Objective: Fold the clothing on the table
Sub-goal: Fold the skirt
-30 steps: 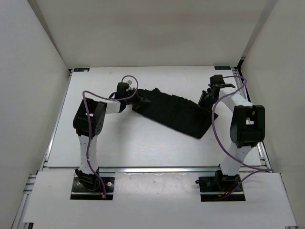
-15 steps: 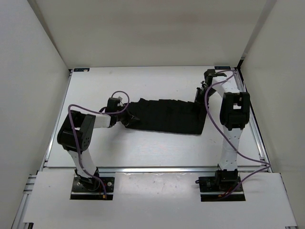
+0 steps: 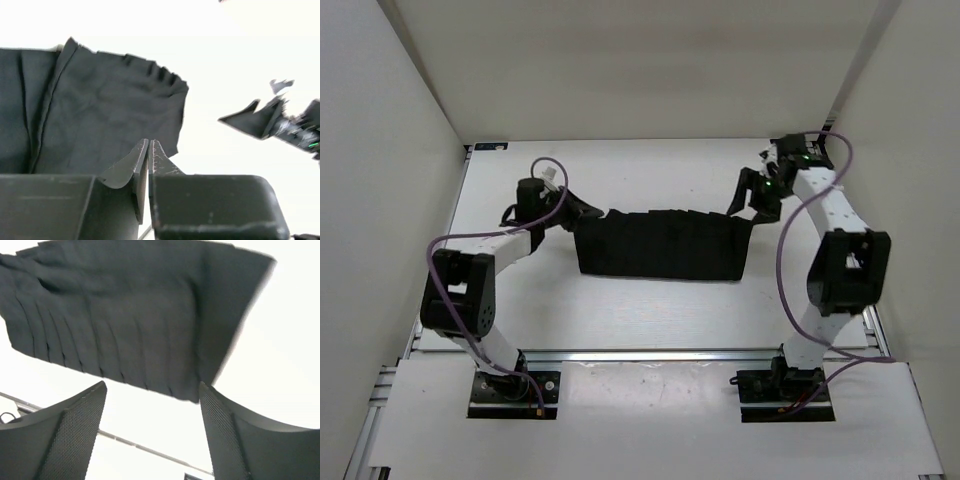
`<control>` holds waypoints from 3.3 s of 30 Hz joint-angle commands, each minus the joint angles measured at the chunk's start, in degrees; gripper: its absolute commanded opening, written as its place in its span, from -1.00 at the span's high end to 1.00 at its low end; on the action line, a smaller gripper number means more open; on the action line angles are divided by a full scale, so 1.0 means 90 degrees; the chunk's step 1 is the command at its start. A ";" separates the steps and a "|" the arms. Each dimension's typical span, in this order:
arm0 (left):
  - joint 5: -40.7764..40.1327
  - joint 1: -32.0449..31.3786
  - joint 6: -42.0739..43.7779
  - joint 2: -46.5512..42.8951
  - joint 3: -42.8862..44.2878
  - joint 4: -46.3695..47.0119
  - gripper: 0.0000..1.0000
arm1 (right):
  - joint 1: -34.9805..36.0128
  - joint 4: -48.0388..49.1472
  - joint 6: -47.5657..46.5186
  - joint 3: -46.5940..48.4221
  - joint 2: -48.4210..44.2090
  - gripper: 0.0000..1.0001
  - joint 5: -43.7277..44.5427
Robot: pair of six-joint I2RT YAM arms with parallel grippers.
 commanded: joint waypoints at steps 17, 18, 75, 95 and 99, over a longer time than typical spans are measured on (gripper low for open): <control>-0.0499 0.1191 0.1487 -0.1108 -0.1306 -0.1602 0.73 | -0.1259 0.1753 -0.0151 -0.2561 -0.0058 -0.86 -0.1450; -0.0548 0.1153 0.1486 -0.1079 -0.1278 -0.1582 0.74 | -0.1249 0.1793 -0.0140 -0.2502 -0.0008 -0.85 -0.1411; -0.0822 -0.1748 0.0539 -0.0102 -0.1444 -0.0166 0.74 | 0.1211 0.2397 0.1792 -0.1087 -0.0527 1.00 -0.2474; 0.0389 -0.1024 0.0043 0.0083 -0.0010 0.0428 0.73 | 0.0910 0.2017 0.1745 -0.2401 -0.0906 1.00 -0.2563; 0.0497 -0.1414 -0.0417 0.0999 0.0634 0.1123 0.74 | 0.0597 0.2319 0.1803 -0.3330 -0.1267 0.99 -0.2641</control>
